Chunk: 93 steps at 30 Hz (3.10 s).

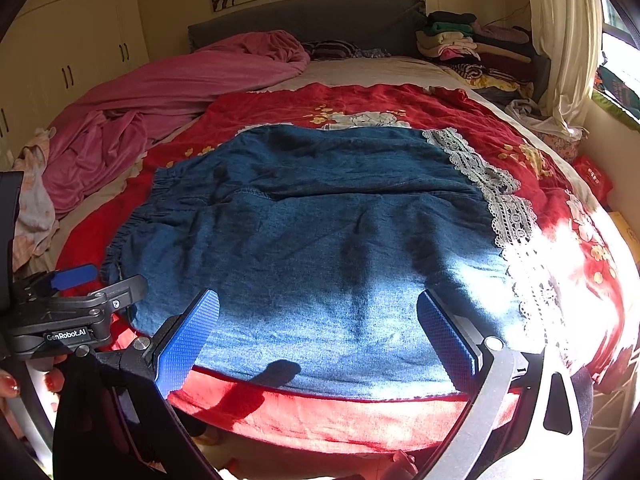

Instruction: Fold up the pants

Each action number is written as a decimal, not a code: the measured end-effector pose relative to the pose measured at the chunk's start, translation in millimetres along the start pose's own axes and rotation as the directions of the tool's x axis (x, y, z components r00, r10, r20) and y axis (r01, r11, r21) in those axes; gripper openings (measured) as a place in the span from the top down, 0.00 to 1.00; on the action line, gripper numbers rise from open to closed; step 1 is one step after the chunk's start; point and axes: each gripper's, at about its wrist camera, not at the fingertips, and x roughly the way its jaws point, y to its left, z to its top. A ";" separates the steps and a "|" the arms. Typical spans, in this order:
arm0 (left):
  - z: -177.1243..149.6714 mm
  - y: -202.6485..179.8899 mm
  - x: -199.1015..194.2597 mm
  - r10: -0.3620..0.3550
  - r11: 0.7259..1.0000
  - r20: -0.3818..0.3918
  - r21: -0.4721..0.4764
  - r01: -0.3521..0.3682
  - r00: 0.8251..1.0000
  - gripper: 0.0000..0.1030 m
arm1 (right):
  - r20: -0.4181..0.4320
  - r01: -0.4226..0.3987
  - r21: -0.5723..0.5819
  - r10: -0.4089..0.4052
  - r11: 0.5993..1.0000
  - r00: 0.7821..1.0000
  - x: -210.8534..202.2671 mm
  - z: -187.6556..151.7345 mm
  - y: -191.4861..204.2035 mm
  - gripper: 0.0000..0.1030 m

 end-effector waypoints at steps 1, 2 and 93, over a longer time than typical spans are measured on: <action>3.2 3.0 2.1 -0.005 1.000 -0.001 -0.004 0.005 1.000 0.09 | -0.001 0.000 -0.010 0.000 1.000 1.000 3.4 4.7 -0.4 0.04; 7.0 6.2 4.1 -0.010 1.000 0.001 -0.008 0.010 1.000 0.09 | -0.002 0.001 -0.024 -0.001 1.000 1.000 7.0 9.8 -1.1 0.04; -15.8 112.5 -14.5 -0.197 0.977 0.049 0.091 0.192 0.979 0.52 | -0.345 -0.524 -0.232 0.435 0.819 0.832 55.4 -28.8 58.9 0.90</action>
